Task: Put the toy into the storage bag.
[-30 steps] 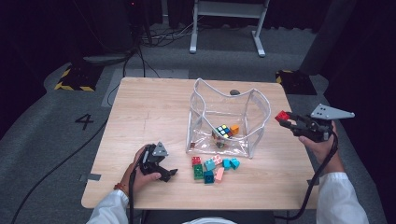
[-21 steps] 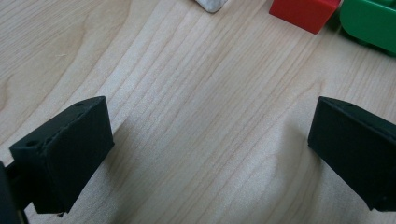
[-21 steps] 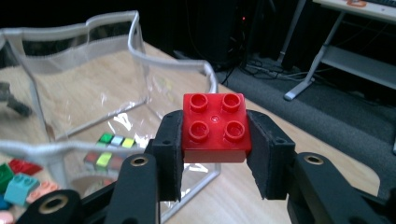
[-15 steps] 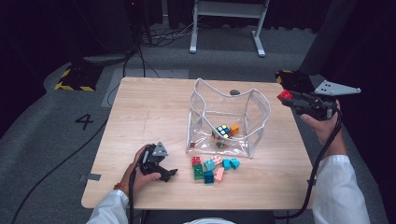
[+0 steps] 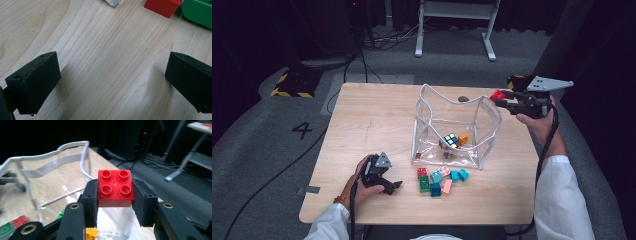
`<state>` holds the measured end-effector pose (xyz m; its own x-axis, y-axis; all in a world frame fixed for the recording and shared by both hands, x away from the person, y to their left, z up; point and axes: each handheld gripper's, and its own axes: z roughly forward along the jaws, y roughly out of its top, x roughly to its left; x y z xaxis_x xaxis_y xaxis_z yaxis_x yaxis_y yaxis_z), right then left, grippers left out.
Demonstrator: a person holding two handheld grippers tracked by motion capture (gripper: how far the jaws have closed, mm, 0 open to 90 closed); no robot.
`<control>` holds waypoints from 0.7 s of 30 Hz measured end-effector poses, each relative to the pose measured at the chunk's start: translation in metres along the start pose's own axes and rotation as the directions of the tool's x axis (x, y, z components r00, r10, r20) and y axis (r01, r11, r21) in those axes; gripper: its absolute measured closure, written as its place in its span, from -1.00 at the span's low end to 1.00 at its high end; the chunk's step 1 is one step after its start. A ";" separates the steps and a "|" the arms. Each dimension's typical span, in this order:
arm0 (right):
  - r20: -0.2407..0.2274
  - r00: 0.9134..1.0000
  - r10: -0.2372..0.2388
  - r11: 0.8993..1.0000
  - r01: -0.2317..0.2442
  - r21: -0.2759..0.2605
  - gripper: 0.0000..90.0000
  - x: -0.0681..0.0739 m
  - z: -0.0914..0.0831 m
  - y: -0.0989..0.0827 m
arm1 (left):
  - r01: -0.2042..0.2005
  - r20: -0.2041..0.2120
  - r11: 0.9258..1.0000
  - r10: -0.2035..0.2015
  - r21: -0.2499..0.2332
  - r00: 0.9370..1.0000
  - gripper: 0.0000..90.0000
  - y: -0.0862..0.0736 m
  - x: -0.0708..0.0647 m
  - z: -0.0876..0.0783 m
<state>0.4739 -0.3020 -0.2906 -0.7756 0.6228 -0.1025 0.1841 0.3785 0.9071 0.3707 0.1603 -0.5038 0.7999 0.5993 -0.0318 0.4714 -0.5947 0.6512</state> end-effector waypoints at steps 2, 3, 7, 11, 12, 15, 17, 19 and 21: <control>-0.034 0.999 -0.011 1.000 0.011 0.013 0.31 0.004 0.007 0.001 | -0.001 -0.001 1.000 0.001 0.000 1.000 -1.00 0.000 0.000 0.000; -0.047 0.999 -0.018 1.000 0.019 0.022 0.31 0.006 0.011 0.001 | -0.001 -0.003 1.000 0.001 0.000 1.000 -1.00 0.000 0.000 0.000; -0.083 0.996 -0.038 0.996 0.045 0.075 0.31 0.013 0.026 0.002 | 0.000 -0.001 1.000 0.000 0.000 1.000 -1.00 0.000 0.000 0.000; -0.133 0.989 -0.060 0.994 0.072 0.088 0.31 0.017 0.037 0.003 | 0.000 0.001 1.000 0.000 0.000 1.000 -1.00 0.000 0.000 0.000; -0.144 0.987 -0.064 0.992 0.079 0.095 0.31 0.019 0.040 0.004 | -0.002 -0.003 1.000 0.002 0.000 1.000 -1.00 0.000 0.000 0.000; -0.165 0.982 -0.088 0.985 0.110 0.132 0.31 0.024 0.049 0.006 | 0.000 0.000 1.000 0.000 0.000 1.000 -1.00 0.000 0.000 0.000; -0.172 0.981 -0.095 0.979 0.123 0.161 0.31 0.027 0.055 0.006 | -0.001 0.000 1.000 0.001 0.000 1.000 -1.00 0.000 0.000 0.000; -0.184 0.977 -0.108 0.971 0.144 0.190 0.31 0.030 0.062 0.007 | -0.001 -0.003 1.000 0.001 0.000 1.000 -1.00 0.000 0.000 0.000; -0.186 0.975 -0.119 0.963 0.159 0.216 0.31 0.032 0.067 0.007 | -0.001 -0.002 1.000 0.001 0.000 1.000 -1.00 0.000 0.000 0.000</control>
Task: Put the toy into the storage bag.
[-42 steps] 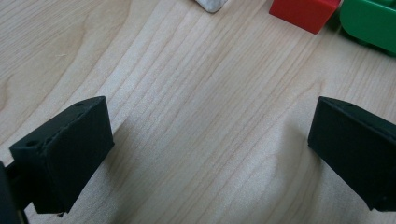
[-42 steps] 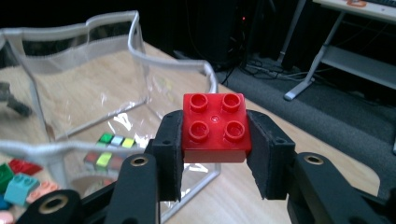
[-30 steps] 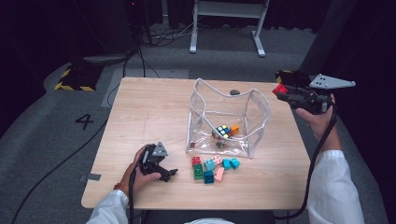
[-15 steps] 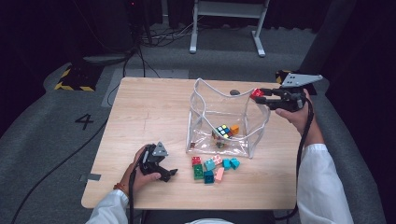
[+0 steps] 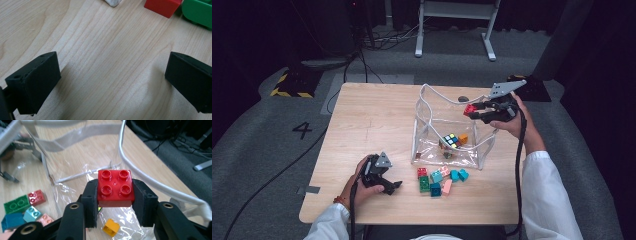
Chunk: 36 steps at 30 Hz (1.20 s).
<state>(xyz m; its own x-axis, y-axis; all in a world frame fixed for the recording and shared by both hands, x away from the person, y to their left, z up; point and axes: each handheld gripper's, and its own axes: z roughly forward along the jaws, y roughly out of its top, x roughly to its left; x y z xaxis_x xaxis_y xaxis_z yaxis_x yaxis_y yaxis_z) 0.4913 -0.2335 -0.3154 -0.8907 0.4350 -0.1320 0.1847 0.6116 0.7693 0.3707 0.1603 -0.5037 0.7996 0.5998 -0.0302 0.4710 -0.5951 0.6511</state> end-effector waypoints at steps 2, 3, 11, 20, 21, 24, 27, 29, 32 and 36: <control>0.001 1.000 -0.006 0.999 0.006 0.033 0.31 0.000 0.005 0.001 | -0.001 0.000 1.000 0.001 0.000 1.000 -1.00 0.000 0.000 0.000; 0.004 1.000 -0.007 0.999 0.007 0.049 0.31 0.001 0.007 0.001 | -0.001 -0.001 1.000 0.001 0.000 1.000 -1.00 0.000 0.000 0.000; -0.021 1.000 -0.023 0.984 0.026 0.174 0.31 -0.002 0.018 0.000 | 0.000 0.002 1.000 0.000 0.000 1.000 -1.00 0.000 0.000 0.000; -0.050 0.999 0.014 0.954 0.002 0.300 0.31 -0.010 0.004 -0.010 | -0.001 -0.002 1.000 0.001 0.000 1.000 -1.00 0.000 0.000 0.000; -0.050 0.999 0.005 0.950 0.011 0.311 0.31 -0.011 0.003 -0.011 | 0.000 0.002 1.000 0.000 0.000 1.000 -1.00 0.000 0.000 0.000; -0.061 0.998 -0.019 0.945 0.038 0.326 0.31 -0.012 -0.001 -0.013 | 0.000 0.000 1.000 0.000 0.000 1.000 -1.00 0.000 0.000 0.000; -0.055 0.998 -0.028 0.934 0.046 0.354 0.31 -0.013 -0.006 -0.017 | 0.000 0.002 1.000 0.000 0.000 1.000 -1.00 0.000 0.000 0.000; -0.050 0.998 -0.027 0.928 0.044 0.370 0.31 -0.014 -0.009 -0.020 | 0.000 0.000 1.000 0.000 0.000 1.000 -1.00 0.000 0.000 0.000; -0.052 0.998 -0.033 0.929 0.050 0.367 0.31 -0.015 -0.011 -0.022 | 0.001 0.003 1.000 -0.001 0.000 1.000 -1.00 0.000 0.000 0.000; -0.042 0.999 -0.030 0.930 0.044 0.364 0.29 -0.013 -0.013 -0.022 | 0.000 0.000 1.000 0.000 0.000 1.000 -1.00 0.000 0.000 0.000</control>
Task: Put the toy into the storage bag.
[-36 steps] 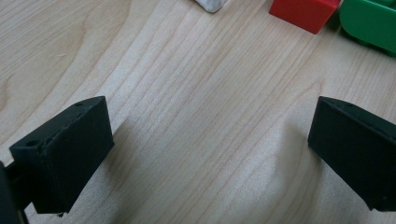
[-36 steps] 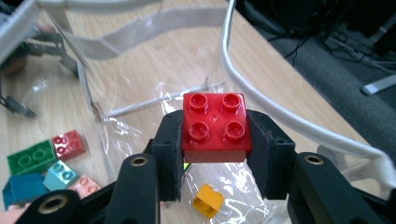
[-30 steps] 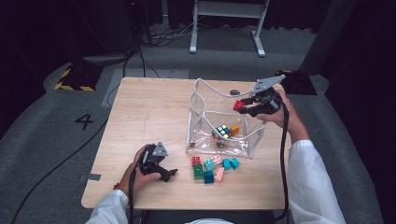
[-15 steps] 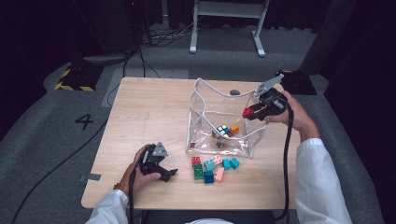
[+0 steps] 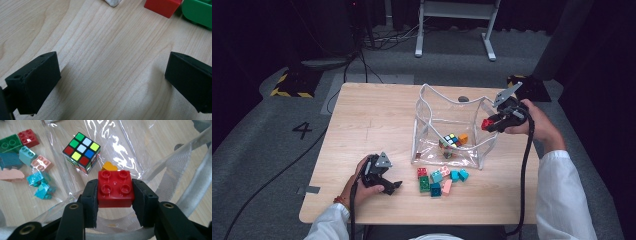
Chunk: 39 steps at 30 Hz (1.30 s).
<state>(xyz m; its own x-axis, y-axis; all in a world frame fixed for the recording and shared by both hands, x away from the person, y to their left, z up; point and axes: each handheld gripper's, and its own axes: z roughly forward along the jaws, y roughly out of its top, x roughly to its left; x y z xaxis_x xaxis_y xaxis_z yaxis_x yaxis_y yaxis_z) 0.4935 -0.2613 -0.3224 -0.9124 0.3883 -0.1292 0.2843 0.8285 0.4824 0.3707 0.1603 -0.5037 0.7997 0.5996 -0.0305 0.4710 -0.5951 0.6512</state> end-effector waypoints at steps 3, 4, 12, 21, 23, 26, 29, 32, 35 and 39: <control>0.003 1.000 -0.002 1.000 0.002 -0.023 0.19 0.002 -0.002 0.000 | 0.000 0.002 1.000 0.000 0.000 1.000 -1.00 0.000 0.000 0.000; 0.001 1.000 0.012 0.999 -0.012 -0.040 0.18 0.003 -0.002 -0.001 | -0.001 -0.002 1.000 0.001 0.000 1.000 -1.00 0.000 0.000 0.000; 0.023 0.999 0.032 0.988 -0.028 -0.149 0.12 0.009 -0.015 -0.011 | 0.000 0.000 1.000 0.000 0.000 1.000 -1.00 0.000 0.000 0.000; 0.084 0.990 0.116 0.935 -0.080 -0.346 -0.07 0.024 -0.036 -0.027 | 0.000 0.000 1.000 0.000 0.000 1.000 -1.00 0.000 0.000 0.000; 0.096 0.988 0.117 0.924 -0.073 -0.376 -0.11 0.027 -0.040 -0.031 | 0.000 0.000 1.000 0.000 0.000 1.000 -1.00 0.000 0.000 0.000; 0.128 0.984 0.120 0.914 -0.059 -0.402 -0.21 0.034 -0.047 -0.037 | 0.000 0.000 1.000 0.000 0.000 1.000 -1.00 0.000 0.000 0.000; 0.141 0.980 0.142 0.903 -0.070 -0.424 -0.27 0.041 -0.051 -0.043 | 0.000 0.002 1.000 0.000 0.000 1.000 -1.00 0.000 0.000 0.000; 0.153 0.975 0.163 0.887 -0.077 -0.455 -0.29 0.046 -0.055 -0.050 | -0.001 -0.002 1.000 0.001 0.001 1.000 -1.00 0.000 0.000 0.000; 0.168 0.969 0.180 0.870 -0.077 -0.488 -0.31 0.051 -0.059 -0.058 | -0.001 -0.002 1.000 0.001 0.000 1.000 -1.00 0.000 0.000 0.000; 0.183 0.964 0.194 0.859 -0.076 -0.506 -0.32 0.056 -0.061 -0.070 | 0.000 0.001 1.000 0.000 0.000 1.000 -1.00 0.000 0.000 0.000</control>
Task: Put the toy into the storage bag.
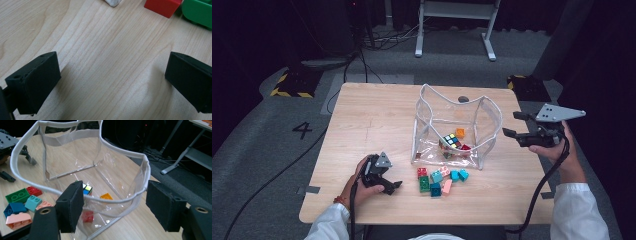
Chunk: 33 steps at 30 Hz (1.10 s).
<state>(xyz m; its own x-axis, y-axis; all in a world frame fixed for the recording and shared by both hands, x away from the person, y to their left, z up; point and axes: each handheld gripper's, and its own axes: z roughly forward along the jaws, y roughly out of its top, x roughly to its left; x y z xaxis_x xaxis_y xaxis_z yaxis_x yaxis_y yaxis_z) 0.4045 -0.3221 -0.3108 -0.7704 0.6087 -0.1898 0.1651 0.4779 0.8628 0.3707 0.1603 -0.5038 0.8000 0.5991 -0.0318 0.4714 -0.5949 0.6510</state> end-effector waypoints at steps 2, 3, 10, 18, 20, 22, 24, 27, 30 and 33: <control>0.022 1.000 0.001 1.000 -0.001 -0.009 -0.33 0.002 -0.003 -0.006 | 0.000 0.000 1.000 0.000 0.000 1.000 -1.00 0.000 0.000 0.000; 0.015 1.000 0.004 1.000 -0.004 -0.013 -0.33 0.003 -0.005 -0.009 | -0.001 -0.003 1.000 0.001 0.000 1.000 -1.00 0.000 0.000 0.000; 0.020 1.000 0.010 1.000 -0.011 0.004 -0.33 0.013 -0.007 -0.035 | -0.001 -0.002 1.000 0.001 0.000 1.000 -1.00 0.000 0.000 0.000; -0.006 0.999 0.034 0.999 -0.034 0.040 -0.30 0.027 0.006 -0.072 | -0.001 -0.002 1.000 0.001 0.000 1.000 -1.00 0.000 0.000 0.000; -0.021 0.998 0.051 0.998 -0.050 0.050 -0.30 0.031 0.012 -0.082 | -0.001 0.000 1.000 0.001 0.000 1.000 -1.00 0.000 0.000 0.000; -0.034 0.999 0.042 0.996 -0.039 0.076 -0.30 0.035 0.018 -0.091 | 0.000 0.001 1.000 0.000 0.000 1.000 -1.00 0.000 0.000 0.000; -0.049 0.997 0.056 0.995 -0.052 0.089 -0.30 0.039 0.023 -0.098 | -0.001 -0.002 1.000 0.001 0.000 1.000 -1.00 0.000 0.000 0.000; -0.080 0.994 0.080 0.992 -0.072 0.100 -0.28 0.046 0.032 -0.111 | -0.001 -0.002 1.000 0.001 0.001 1.000 -1.00 0.000 0.000 0.000; -0.099 0.991 0.090 0.990 -0.079 0.117 -0.27 0.053 0.040 -0.121 | -0.001 -0.002 1.000 0.001 0.001 1.000 -1.00 0.000 0.000 0.000; -0.132 0.984 0.122 0.986 -0.105 0.130 -0.26 0.063 0.049 -0.132 | -0.002 -0.004 1.000 0.002 0.000 1.000 -1.00 0.000 0.000 0.000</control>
<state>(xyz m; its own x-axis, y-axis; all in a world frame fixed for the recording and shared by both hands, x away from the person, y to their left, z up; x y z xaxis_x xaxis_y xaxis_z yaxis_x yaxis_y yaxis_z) 0.3644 -0.3158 -0.4598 -0.8187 0.5738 -0.0195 0.3240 0.4898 0.8094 0.3706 0.1604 -0.5037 0.7994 0.6001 -0.0277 0.4700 -0.5960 0.6510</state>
